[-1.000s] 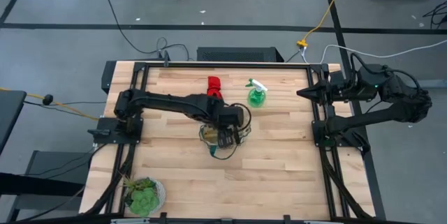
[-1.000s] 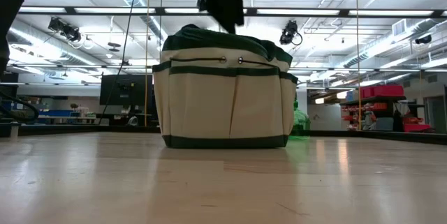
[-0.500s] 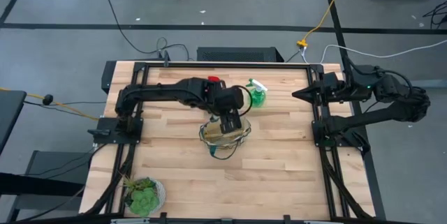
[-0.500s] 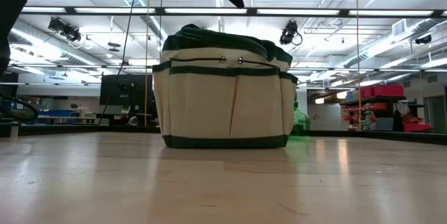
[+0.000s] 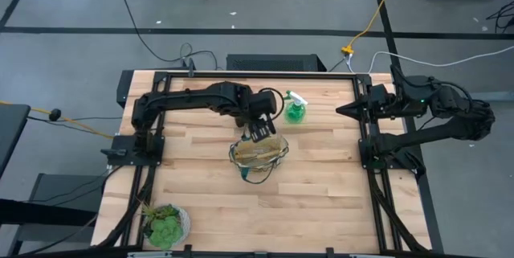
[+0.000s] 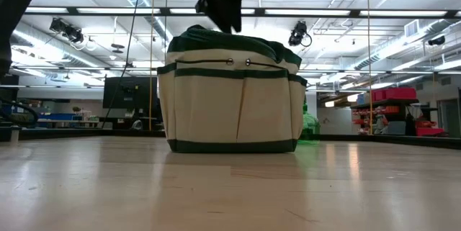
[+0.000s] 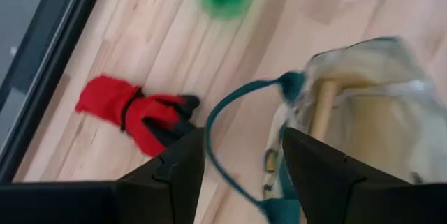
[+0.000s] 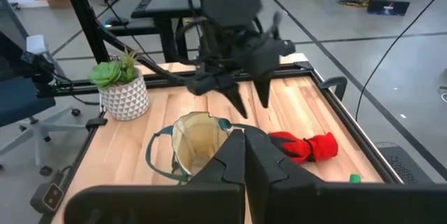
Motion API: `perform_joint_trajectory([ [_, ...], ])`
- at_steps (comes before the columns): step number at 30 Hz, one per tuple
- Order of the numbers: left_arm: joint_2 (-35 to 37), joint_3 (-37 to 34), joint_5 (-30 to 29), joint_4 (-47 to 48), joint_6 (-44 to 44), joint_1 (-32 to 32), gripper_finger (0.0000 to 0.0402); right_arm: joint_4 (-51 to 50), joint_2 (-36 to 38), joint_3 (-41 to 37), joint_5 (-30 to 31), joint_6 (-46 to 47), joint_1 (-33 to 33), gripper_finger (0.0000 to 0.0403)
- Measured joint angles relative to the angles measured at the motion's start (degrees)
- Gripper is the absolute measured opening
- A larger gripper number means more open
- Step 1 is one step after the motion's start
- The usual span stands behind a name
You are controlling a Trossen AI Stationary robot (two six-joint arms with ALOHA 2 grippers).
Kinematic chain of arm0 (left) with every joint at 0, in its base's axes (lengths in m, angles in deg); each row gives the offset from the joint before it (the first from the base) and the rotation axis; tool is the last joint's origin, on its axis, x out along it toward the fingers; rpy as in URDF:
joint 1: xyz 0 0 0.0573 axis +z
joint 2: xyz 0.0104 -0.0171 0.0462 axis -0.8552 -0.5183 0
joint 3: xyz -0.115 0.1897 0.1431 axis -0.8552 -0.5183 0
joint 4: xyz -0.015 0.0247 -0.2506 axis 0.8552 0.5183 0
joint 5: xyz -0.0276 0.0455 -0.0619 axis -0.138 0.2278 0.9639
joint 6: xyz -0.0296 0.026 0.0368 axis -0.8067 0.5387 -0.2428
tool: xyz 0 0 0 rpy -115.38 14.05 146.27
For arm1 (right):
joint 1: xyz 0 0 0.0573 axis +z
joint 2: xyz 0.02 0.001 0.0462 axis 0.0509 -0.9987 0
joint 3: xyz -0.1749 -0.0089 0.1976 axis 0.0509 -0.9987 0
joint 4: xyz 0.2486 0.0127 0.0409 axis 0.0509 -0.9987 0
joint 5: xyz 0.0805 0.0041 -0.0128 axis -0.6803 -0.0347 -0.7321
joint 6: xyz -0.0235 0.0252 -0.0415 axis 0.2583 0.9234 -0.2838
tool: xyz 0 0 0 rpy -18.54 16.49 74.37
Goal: Pick & Place Garden tools in Gardening bag
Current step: Put the green spray bottle into the light brown and green gardening bag
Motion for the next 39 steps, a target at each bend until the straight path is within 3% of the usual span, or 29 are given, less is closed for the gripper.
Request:
perform_joint_trajectory([
  [12,0.3,-2.57,1.77,-5.52,-0.05,4.51,0.0199,-1.14,-0.09,0.0,-0.17,2.3,0.0,0.0],
  [22,0.3,-2.53,5.47,-7.26,-7.64,12.31,0.0199,-1.33,-0.66,0.0,-0.11,3.25,0.01,0.0002],
  [39,1.48,-2.16,10.14,-13.58,-4.05,13.15,0.0199,1.91,-5.77,0.0,2.24,0.03,0.0,0.0018],
])
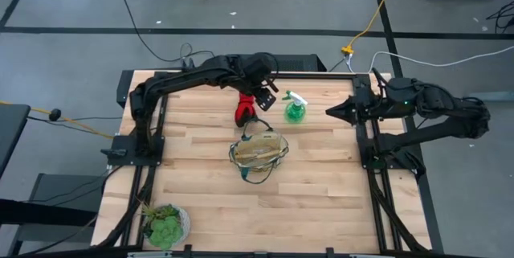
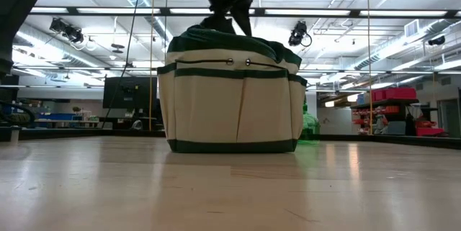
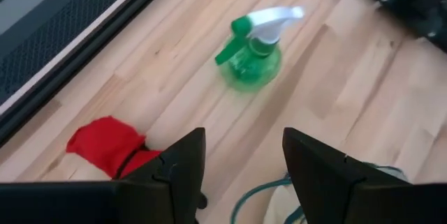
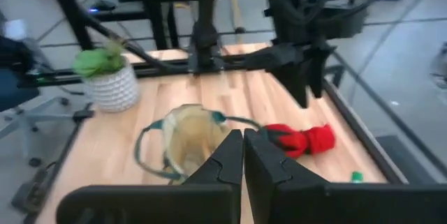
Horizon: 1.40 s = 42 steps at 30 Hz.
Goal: Pick & Place Garden tools in Gardening bag
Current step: Put the green spray bottle into the light brown and green gardening bag
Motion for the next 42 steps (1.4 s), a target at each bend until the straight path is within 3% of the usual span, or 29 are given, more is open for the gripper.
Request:
perform_joint_trajectory([
  [7,1.47,4.09,0.01,-0.13,2.93,-1.76,0.0199,0.34,-3.18,0.0,12.54,0.17,-0.59,0.0018],
  [13,2.21,7.71,-0.07,-2.16,4.92,-3.17,0.0199,0.75,-5.42,0.0,13.72,2.15,-4.0,0.0024],
  [18,2.56,9.38,-0.21,-1.59,7.15,-3.75,0.0199,0.82,-7.09,0.0,12.71,1.73,-7.04,0.0055],
  [31,2.56,9.99,-0.05,-1.04,8.83,-5.37,0.0199,0.1,-11.69,0.0,5.63,1.69,-14.29,0.0188],
  [42,2.56,9.99,-0.02,-0.62,9.38,-6.39,0.0199,0.14,-14.82,0.0,0.36,-0.04,-20.22,0.0252],
])
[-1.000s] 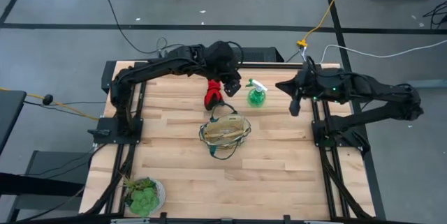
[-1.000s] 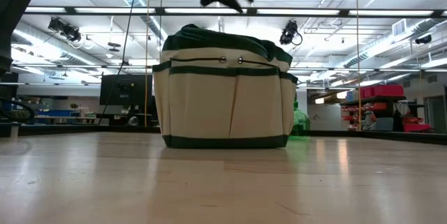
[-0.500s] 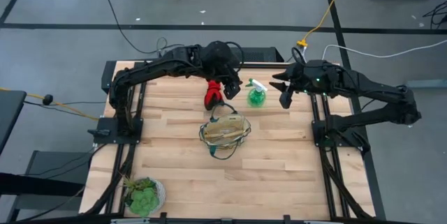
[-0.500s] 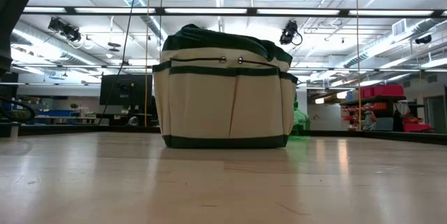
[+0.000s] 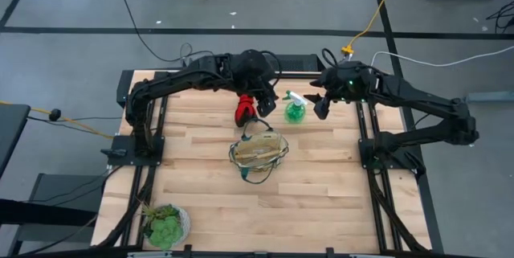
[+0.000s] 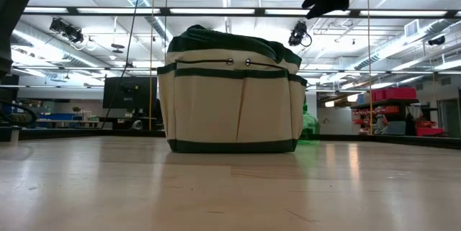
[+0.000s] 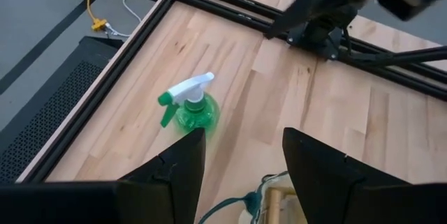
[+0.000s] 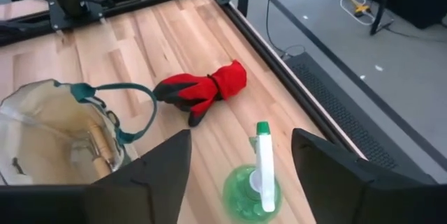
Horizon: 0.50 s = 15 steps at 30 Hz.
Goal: Pick & Place Garden tools in Gardening bag
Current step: Put the green spray bottle into the light brown and green gardening bag
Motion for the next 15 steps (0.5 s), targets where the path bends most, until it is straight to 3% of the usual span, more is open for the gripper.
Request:
perform_joint_trajectory([
  [10,0.0,0.0,0.01,0.02,0.94,-0.61,0.0199,-0.49,-5.62,0.0,-6.8,-6.0,-5.47,0.0263],
  [15,0.0,0.0,0.06,0.23,0.98,-0.97,0.0199,-1.84,-9.31,0.0,-7.21,-10.23,-7.92,0.0263],
])
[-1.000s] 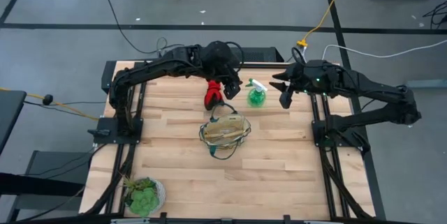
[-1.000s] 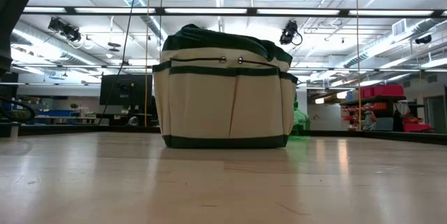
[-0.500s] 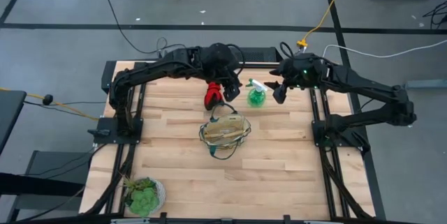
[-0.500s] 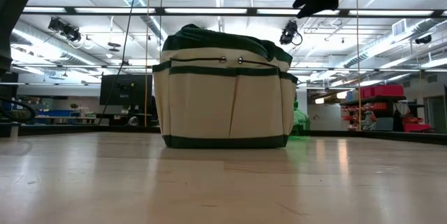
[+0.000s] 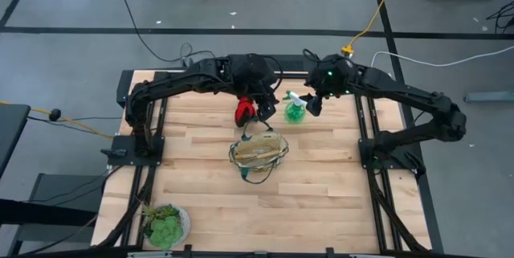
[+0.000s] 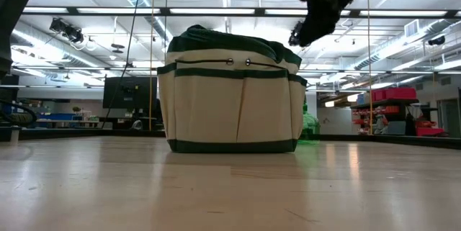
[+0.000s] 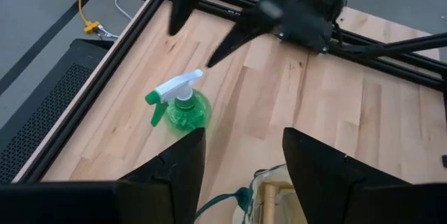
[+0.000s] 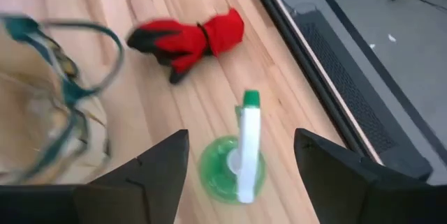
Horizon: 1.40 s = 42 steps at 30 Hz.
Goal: Pick & Place Garden tools in Gardening bag
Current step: Put the green spray bottle into the light brown and green gardening bag
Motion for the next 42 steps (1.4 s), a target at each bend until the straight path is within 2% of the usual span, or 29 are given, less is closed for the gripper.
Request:
perform_joint_trajectory([
  [5,0.0,0.0,-0.01,-0.02,0.09,0.0,0.0199,-0.08,-3.1,0.0,-0.26,-3.89,-1.32,0.0263],
  [12,0.0,-0.02,0.0,-0.02,0.09,-0.01,0.0199,-0.06,-6.61,0.0,-4.12,-4.94,-2.57,0.0263],
  [29,-0.01,-0.02,-0.01,-0.02,0.08,0.02,0.0199,0.81,-13.96,0.0,-4.54,-6.42,-5.07,0.0259],
  [33,-0.02,-0.02,-0.01,-0.02,0.07,0.02,0.0199,1.12,-14.2,0.0,-4.57,-6.55,-5.08,0.0235],
  [42,-0.02,-0.02,-0.01,-0.04,0.04,0.02,0.0199,1.04,-14.19,0.0,-6.05,-6.55,-5.25,0.0149],
])
